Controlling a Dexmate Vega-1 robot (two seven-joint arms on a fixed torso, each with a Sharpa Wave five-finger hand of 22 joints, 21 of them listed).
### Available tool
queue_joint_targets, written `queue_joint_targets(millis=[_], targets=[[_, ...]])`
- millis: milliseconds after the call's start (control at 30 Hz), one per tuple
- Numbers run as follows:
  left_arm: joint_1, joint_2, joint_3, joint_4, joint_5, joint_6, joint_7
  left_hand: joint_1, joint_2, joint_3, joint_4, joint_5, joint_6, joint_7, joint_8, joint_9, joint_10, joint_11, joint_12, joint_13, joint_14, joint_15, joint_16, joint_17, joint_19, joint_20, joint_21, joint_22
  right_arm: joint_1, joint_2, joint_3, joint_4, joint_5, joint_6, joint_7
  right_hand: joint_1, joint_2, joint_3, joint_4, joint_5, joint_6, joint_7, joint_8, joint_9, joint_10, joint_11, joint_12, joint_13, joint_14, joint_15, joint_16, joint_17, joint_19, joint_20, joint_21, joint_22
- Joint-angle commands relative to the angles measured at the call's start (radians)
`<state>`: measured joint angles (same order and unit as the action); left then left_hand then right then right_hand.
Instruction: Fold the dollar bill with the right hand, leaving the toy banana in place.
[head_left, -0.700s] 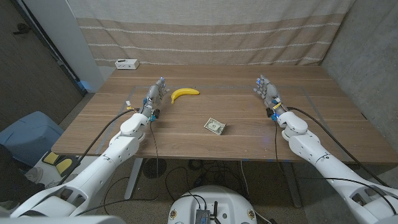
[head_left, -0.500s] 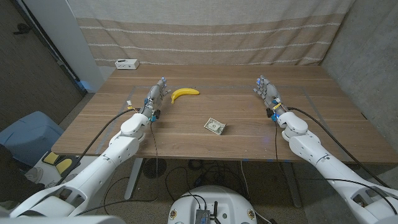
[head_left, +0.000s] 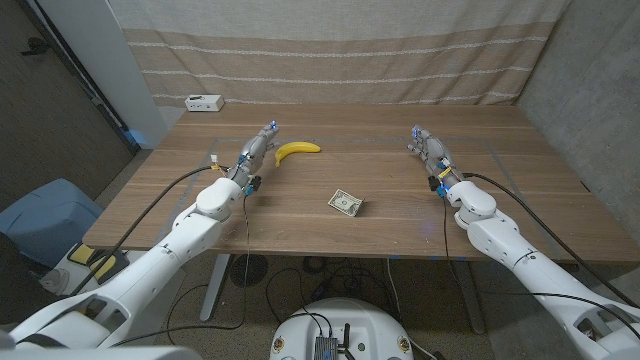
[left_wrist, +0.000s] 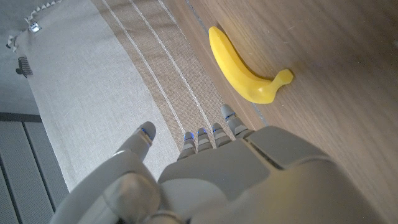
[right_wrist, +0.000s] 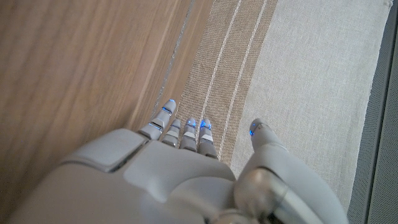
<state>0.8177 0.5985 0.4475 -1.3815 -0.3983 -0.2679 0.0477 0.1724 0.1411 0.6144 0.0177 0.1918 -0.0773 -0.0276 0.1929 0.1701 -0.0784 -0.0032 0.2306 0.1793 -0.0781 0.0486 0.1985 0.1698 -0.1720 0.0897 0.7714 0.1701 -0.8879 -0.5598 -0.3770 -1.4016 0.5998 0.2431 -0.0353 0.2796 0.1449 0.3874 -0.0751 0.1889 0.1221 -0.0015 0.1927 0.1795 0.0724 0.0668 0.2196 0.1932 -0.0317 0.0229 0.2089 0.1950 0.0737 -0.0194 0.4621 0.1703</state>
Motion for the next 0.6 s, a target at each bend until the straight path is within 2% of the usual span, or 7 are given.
queue_joint_targets(millis=[33, 367, 500, 600], targets=[[-0.038, 0.073, 0.065, -0.098, 0.182, 0.070, 0.022, 0.010, -0.003, 0.002, 0.000, -0.007, 0.028, -0.010, 0.006, 0.005, 0.021, 0.016, 0.002, 0.005, 0.032, 0.027, 0.008, 0.006, 0.007, 0.056, -0.008, 0.007, -0.032, -0.033, -0.006, -0.074, -0.038, -0.038, -0.049, 0.020, 0.001, 0.005, -0.011, -0.004, 0.019, 0.000, 0.006, 0.002, 0.018, 0.005, 0.005, 0.004, 0.012, -0.002, 0.009, 0.000, 0.008, 0.009, -0.002, 0.002], [-0.070, 0.116, 0.110, -0.186, 0.332, 0.130, 0.020, 0.009, -0.002, 0.003, 0.002, -0.008, 0.068, -0.011, 0.010, 0.005, 0.068, 0.021, 0.011, 0.006, 0.057, 0.026, 0.009, 0.006, 0.022, 0.070, -0.014, 0.008, -0.053, -0.052, -0.010, -0.116, -0.063, -0.043, -0.064, 0.030, 0.004, 0.010, -0.020, -0.005, 0.032, 0.001, 0.009, 0.002, 0.029, 0.013, 0.007, 0.004, 0.019, -0.002, 0.011, 0.000, 0.017, 0.009, -0.005, 0.002], [-0.083, 0.127, 0.124, -0.207, 0.378, 0.137, 0.009, 0.009, 0.001, 0.005, 0.003, -0.007, 0.072, -0.013, 0.009, 0.005, 0.075, 0.019, 0.012, 0.006, 0.061, 0.016, 0.008, 0.007, 0.027, 0.065, -0.015, 0.008, -0.063, -0.063, -0.011, -0.139, -0.081, -0.048, -0.076, 0.032, 0.004, 0.011, -0.022, -0.005, 0.034, 0.001, 0.009, 0.002, 0.031, 0.016, 0.007, 0.004, 0.020, -0.002, 0.011, 0.000, 0.019, 0.009, -0.006, 0.002], [-0.090, 0.134, 0.133, -0.222, 0.413, 0.141, 0.004, 0.011, 0.002, 0.008, 0.002, -0.007, 0.076, -0.017, 0.007, 0.005, 0.078, 0.019, 0.010, 0.006, 0.061, 0.006, 0.005, 0.006, 0.031, 0.044, -0.016, 0.008, -0.072, -0.072, -0.011, -0.159, -0.092, -0.055, -0.086, 0.034, 0.005, 0.012, -0.023, -0.005, 0.035, 0.001, 0.009, 0.002, 0.032, 0.015, 0.007, 0.004, 0.021, -0.002, 0.011, 0.000, 0.020, 0.009, -0.006, 0.002]])
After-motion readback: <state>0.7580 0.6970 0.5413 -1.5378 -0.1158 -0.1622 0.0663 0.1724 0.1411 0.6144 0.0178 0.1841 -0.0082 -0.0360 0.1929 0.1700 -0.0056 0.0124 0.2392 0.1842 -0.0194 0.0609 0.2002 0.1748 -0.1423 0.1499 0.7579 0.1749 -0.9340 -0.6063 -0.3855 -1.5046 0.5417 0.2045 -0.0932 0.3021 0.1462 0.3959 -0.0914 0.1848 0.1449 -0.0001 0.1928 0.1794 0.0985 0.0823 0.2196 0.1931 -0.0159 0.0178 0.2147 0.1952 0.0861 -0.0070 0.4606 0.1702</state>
